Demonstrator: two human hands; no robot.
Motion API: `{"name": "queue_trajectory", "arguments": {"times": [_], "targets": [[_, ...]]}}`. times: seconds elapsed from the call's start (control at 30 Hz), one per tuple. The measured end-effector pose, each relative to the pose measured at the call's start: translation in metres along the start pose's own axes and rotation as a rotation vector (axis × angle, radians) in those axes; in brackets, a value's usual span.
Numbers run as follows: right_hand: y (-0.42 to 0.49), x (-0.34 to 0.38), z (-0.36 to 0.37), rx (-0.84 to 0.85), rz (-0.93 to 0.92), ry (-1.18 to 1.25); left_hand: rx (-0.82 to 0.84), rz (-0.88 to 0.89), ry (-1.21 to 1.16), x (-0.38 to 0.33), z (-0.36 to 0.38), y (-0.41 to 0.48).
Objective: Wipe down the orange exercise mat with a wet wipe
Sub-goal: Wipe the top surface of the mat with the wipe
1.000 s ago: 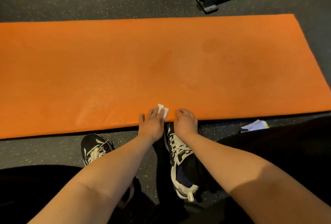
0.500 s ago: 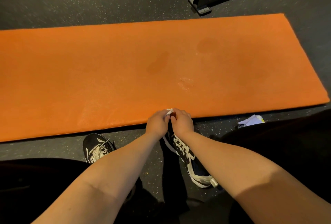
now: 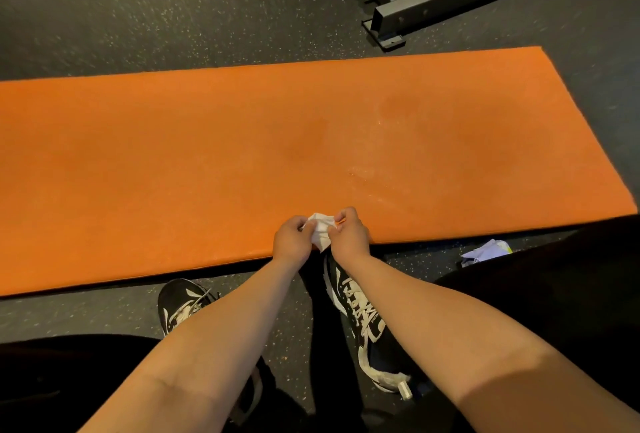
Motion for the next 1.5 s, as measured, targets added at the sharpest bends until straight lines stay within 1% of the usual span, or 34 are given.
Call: {"name": "queue_trajectory", "arguments": {"times": [0.27, 0.37, 0.47, 0.53, 0.6, 0.63, 0.67, 0.7, 0.83, 0.93, 0.97, 1.03, 1.1, 1.17, 1.2, 1.3, 1.37, 1.43, 1.5], "targets": [[0.013, 0.01, 0.02, 0.023, 0.006, -0.065, -0.073, -0.075, 0.049, 0.008, -0.008, 0.017], [0.023, 0.007, 0.018, 0.013, 0.001, -0.16, -0.074, -0.065, 0.094, 0.013, -0.007, 0.026], [0.032, -0.001, 0.008, -0.056, 0.044, -0.292, -0.013, -0.007, 0.23, 0.012, -0.001, 0.034], [0.036, -0.008, 0.001, -0.148, 0.068, -0.416, 0.019, 0.005, 0.329, 0.014, 0.002, 0.037], [0.038, -0.013, -0.003, -0.238, 0.038, -0.484, 0.063, 0.003, 0.435, 0.02, 0.004, 0.039], [0.038, -0.014, -0.002, -0.254, 0.003, -0.503, 0.083, 0.014, 0.476, 0.024, 0.004, 0.039], [0.038, -0.015, 0.002, -0.238, -0.042, -0.532, 0.1, 0.034, 0.503, 0.029, 0.005, 0.04], [0.04, -0.016, 0.009, -0.187, -0.088, -0.571, 0.109, 0.056, 0.518, 0.034, 0.006, 0.039], [0.047, -0.015, 0.045, 0.143, -0.206, -0.699, 0.142, 0.145, 0.541, 0.05, 0.01, 0.037], [0.06, -0.013, 0.054, 0.263, -0.256, -0.806, 0.179, 0.169, 0.559, 0.057, 0.01, 0.037], [0.065, -0.013, 0.054, 0.274, -0.259, -0.862, 0.186, 0.171, 0.561, 0.059, 0.01, 0.038], [0.078, -0.011, 0.043, 0.229, -0.202, -0.903, 0.196, 0.174, 0.573, 0.062, 0.009, 0.039], [0.09, -0.009, 0.03, 0.128, -0.102, -0.867, 0.208, 0.176, 0.581, 0.063, 0.01, 0.042], [0.091, -0.008, 0.033, 0.101, -0.064, -0.837, 0.217, 0.169, 0.586, 0.063, 0.01, 0.043], [0.087, -0.007, 0.041, 0.129, -0.088, -0.826, 0.215, 0.174, 0.59, 0.064, 0.01, 0.043], [0.065, -0.009, 0.07, 0.25, -0.232, -0.808, 0.207, 0.187, 0.599, 0.067, 0.01, 0.041], [0.062, -0.017, 0.066, 0.288, -0.255, -0.83, 0.233, 0.184, 0.623, 0.07, 0.012, 0.04], [0.065, -0.025, 0.046, 0.266, -0.197, -0.872, 0.229, 0.187, 0.635, 0.069, 0.015, 0.039], [0.067, -0.034, 0.024, 0.165, -0.069, -0.849, 0.2, 0.194, 0.638, 0.067, 0.015, 0.036]]}}
Point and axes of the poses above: each hand's wrist, its own y-axis towards the middle knuckle, its own z-axis out of the palm, x = y × z, the point moved 5 cm from there along y, towards the middle knuckle, and after that the axes turned 8 degrees about x, right-handed, at the moved point
